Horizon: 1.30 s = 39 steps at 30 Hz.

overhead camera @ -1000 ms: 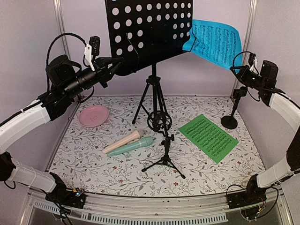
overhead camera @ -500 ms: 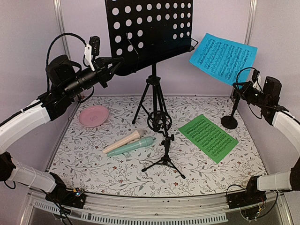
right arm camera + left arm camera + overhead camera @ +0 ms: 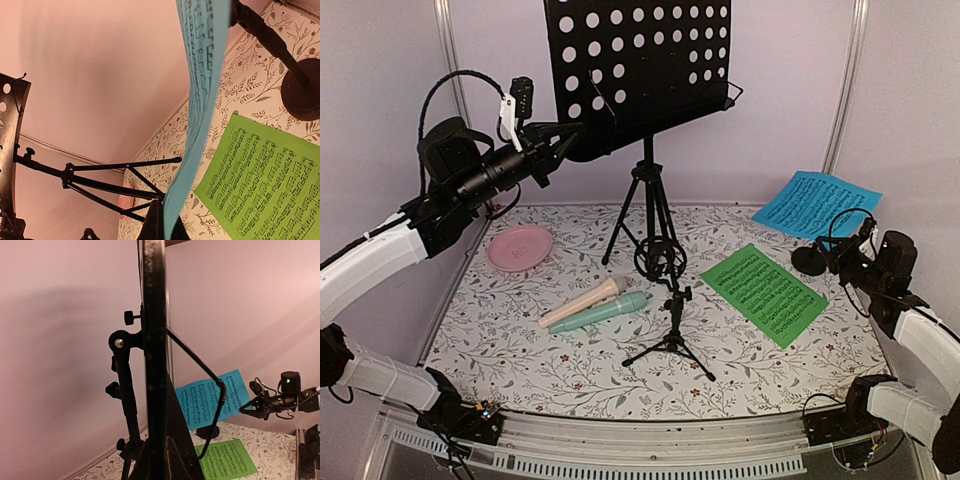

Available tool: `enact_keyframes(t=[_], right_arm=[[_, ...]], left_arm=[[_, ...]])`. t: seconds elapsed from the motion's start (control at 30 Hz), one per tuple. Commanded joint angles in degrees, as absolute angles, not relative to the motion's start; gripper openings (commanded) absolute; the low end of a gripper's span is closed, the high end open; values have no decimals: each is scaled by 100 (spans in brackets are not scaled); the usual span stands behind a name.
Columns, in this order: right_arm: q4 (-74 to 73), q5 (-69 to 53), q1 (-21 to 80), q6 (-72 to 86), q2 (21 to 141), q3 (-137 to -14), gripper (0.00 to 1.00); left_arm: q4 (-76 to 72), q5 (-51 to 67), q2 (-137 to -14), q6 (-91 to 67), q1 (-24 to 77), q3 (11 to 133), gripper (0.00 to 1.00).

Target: Pack up the instrument practice props

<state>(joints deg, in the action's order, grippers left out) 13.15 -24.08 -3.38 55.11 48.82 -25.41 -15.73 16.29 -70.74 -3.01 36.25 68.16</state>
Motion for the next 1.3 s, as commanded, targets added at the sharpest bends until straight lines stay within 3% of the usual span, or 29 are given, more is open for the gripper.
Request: enact_keyframes(t=[0.0,0.83,1.27], right_arm=[[1754,-1973,-232,5947,4646,-2061,0],[2125,-1389,575,6410,4850,-1035,0],[3028,-1583,780,6510,5877,-862,0]], left_arm=[[-1833,1690,-6899,-88,3630,6952,0],[-1828,1669,-6855,-79,3634,6935,0],[-1828,1635,-6855,-62,3630,6926,0]])
